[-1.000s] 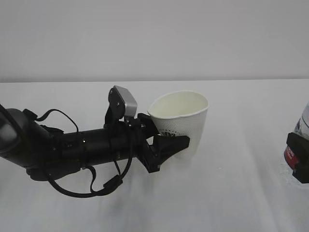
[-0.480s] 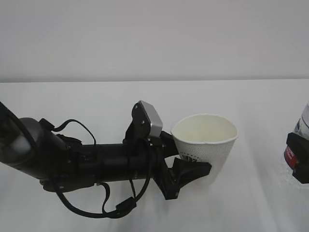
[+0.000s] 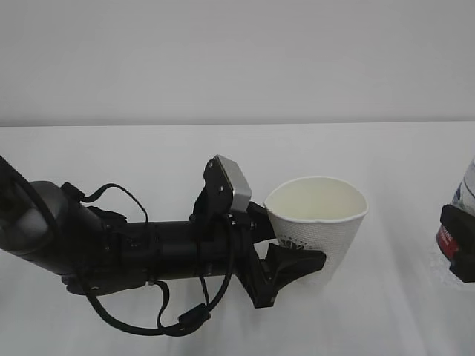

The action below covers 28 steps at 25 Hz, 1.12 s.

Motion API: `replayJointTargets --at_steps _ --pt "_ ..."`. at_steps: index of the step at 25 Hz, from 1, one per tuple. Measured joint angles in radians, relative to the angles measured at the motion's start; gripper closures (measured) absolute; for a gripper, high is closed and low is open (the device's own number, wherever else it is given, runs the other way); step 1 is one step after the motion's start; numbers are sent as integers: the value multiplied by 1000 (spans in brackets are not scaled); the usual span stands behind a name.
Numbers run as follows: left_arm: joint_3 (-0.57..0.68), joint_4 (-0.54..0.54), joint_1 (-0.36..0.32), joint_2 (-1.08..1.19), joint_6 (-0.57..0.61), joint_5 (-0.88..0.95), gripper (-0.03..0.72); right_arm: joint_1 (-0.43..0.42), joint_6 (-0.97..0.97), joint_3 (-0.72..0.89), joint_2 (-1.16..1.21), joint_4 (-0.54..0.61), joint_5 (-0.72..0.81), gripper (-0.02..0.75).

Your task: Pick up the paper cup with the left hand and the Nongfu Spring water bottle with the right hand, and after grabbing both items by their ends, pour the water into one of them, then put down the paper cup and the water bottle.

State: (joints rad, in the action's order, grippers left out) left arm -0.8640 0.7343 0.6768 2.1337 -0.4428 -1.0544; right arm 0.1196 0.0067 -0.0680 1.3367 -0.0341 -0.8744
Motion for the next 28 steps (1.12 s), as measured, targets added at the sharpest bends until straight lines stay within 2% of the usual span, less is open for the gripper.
replayJointTargets --at_steps 7,12,20,28 --pt "0 42 0 0 0 0 207 0 0 -14 -51 0 112 342" --pt "0 42 4 0 0 0 207 0 0 -39 -89 0 179 342" --pt "0 42 50 0 0 0 207 0 0 -112 -104 -2 309 342" --pt "0 41 54 0 0 0 208 0 -63 -166 -176 -2 418 342"
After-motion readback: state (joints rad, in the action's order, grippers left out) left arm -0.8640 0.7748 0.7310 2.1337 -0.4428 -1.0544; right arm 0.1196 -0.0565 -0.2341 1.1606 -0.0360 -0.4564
